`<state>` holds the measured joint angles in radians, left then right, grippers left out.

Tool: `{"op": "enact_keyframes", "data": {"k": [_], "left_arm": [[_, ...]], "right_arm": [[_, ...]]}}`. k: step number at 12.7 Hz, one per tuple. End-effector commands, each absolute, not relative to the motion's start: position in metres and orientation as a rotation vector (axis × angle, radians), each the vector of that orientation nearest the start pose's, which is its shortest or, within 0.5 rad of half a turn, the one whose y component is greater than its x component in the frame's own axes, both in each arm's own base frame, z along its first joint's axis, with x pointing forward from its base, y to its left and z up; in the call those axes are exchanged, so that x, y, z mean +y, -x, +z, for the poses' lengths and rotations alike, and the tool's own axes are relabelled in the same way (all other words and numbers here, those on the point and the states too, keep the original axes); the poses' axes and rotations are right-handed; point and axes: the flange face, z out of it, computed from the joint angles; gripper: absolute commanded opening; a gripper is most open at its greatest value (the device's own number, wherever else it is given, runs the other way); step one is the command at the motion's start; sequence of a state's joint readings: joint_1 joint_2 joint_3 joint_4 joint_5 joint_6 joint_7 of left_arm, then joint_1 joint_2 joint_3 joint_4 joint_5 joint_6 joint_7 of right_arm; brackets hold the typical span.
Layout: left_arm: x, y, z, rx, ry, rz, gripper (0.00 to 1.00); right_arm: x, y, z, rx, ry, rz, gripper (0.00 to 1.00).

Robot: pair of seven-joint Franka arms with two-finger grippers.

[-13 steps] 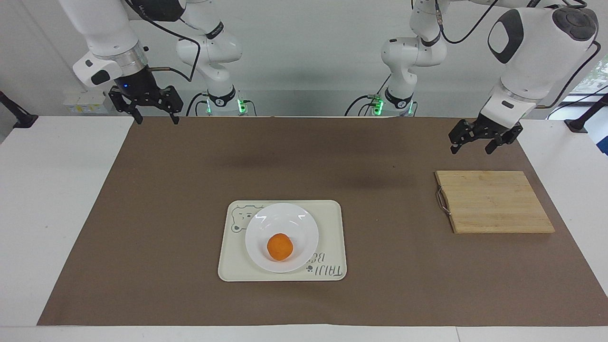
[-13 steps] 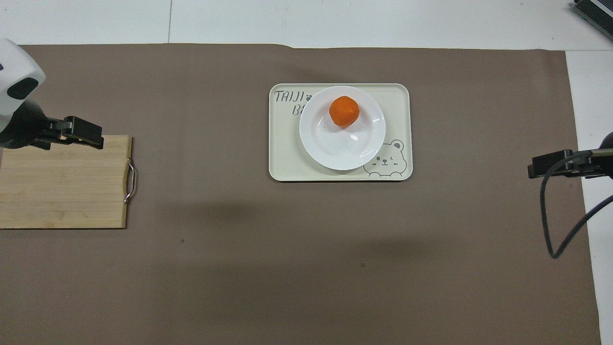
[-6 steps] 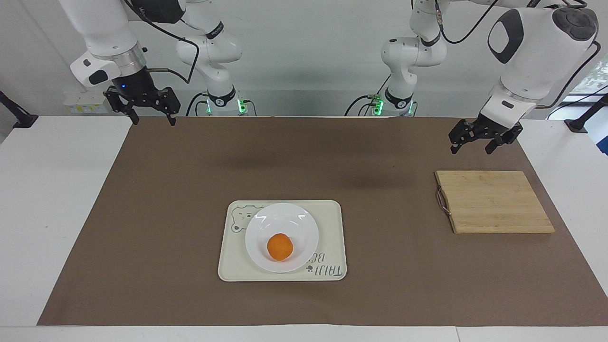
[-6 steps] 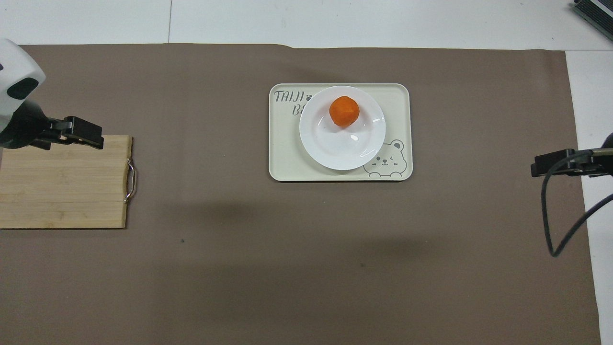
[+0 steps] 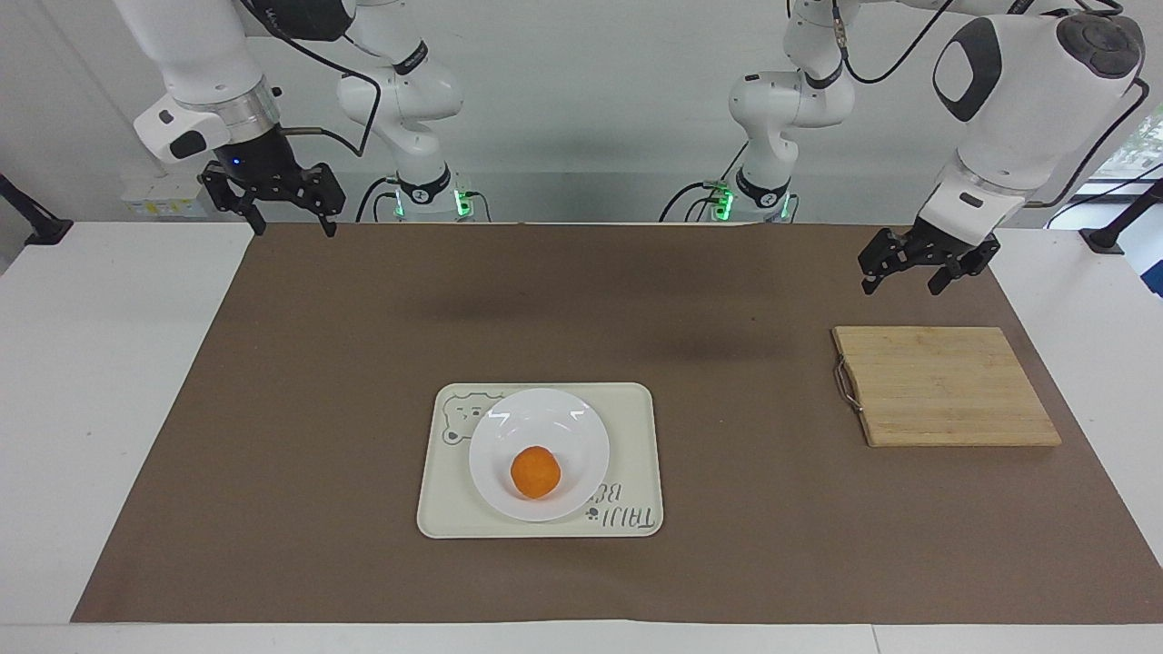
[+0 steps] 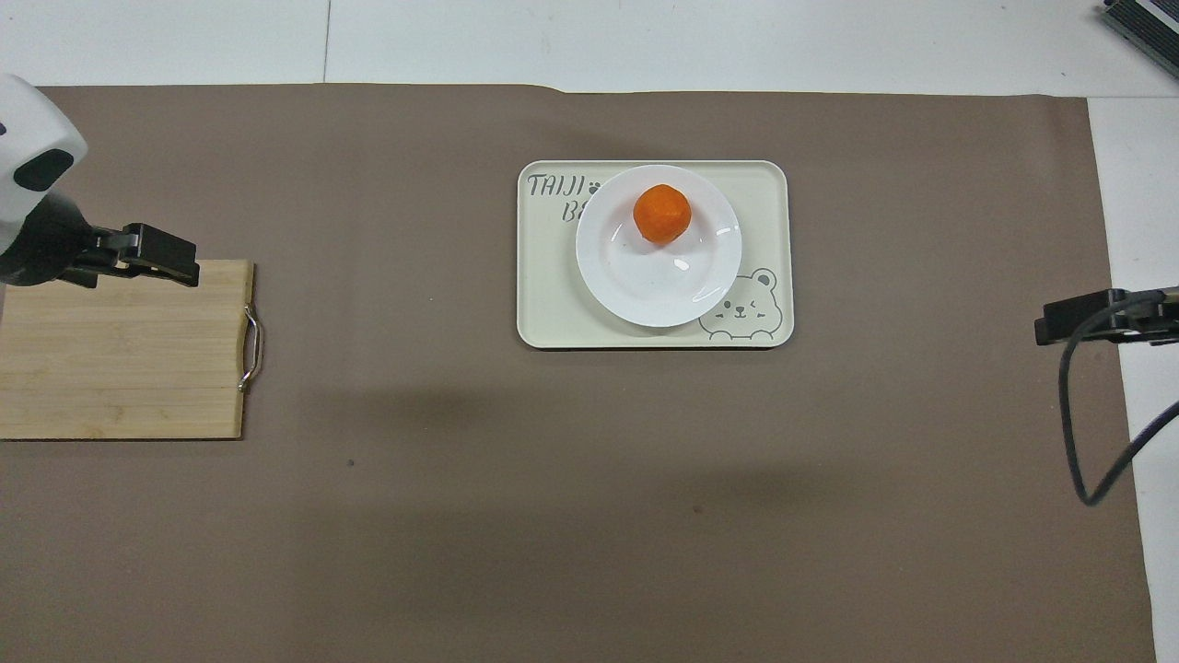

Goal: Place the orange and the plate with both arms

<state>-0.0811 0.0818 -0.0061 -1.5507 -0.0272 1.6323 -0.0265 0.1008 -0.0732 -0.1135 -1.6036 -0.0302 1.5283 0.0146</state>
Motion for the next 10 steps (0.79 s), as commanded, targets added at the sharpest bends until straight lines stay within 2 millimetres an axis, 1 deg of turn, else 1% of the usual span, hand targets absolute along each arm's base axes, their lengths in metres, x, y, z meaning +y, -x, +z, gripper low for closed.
{"op": "enact_keyframes", "data": {"k": [1, 4, 10], "left_arm": [[-0.0509, -0.5772, 0.5969, 0.100, 3.154, 0.008, 1.00], [-0.0509, -0.5772, 0.5969, 0.100, 3.154, 0.008, 1.00], [-0.0509, -0.5772, 0.5969, 0.100, 3.154, 0.008, 1.00]], "right_arm": [[-0.0152, -0.5255, 0.6451, 0.034, 3.176, 0.018, 1.00], [-0.0183, -0.5265, 0.6450, 0.046, 3.174, 0.016, 1.00], [-0.0161, -0.5263, 0.6458, 0.042, 3.176, 0.006, 1.00]]}}
